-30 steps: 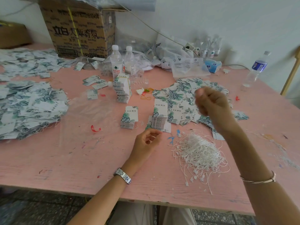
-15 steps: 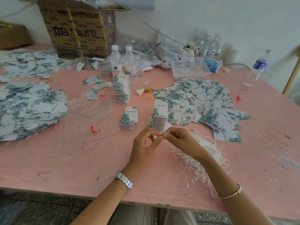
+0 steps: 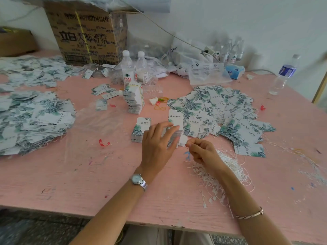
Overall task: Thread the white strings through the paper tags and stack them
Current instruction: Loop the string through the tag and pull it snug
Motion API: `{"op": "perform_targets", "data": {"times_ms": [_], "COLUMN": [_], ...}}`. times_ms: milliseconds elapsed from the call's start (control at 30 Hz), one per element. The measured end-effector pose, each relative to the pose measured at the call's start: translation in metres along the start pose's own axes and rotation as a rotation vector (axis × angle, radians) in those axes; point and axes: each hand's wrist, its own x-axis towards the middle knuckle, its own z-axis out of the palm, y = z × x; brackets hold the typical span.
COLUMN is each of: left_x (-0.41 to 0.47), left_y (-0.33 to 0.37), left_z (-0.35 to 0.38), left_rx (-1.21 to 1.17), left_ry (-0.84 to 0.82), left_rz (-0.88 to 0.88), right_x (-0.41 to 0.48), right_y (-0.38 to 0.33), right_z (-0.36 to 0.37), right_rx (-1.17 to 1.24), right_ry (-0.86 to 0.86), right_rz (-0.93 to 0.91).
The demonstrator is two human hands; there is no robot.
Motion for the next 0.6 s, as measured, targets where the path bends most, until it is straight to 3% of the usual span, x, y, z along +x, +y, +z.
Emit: {"op": "perform_targets", "data": {"times_ms": [133,300,500,600], "left_x": [0.012,0.010,0.012,0.014], "left_y": [-0.014,-0.019,-0.017,-0.016], "left_z": [0.008,0.011,0.008,0.007], "left_rx": [0.148,0.205,0.180,0.160], "left_ry": [-0.095,-0.156,-0.099,0.006], "left_rz": [0.103,0.106,0.123,0.175], "right_x": [-0.001,0.000,0.000,0.002], "right_y": [0.003,0.000,0.002,0.004], "right_z": [-0.007,-0.010,-0.010,-0.012], "right_rx": [0.059,0.071,0.080,0.090], "right_ry": [0.016,0.024,0.053,0.066], "right_rz": [0.002,0.005,-0.015,-0.032]}}
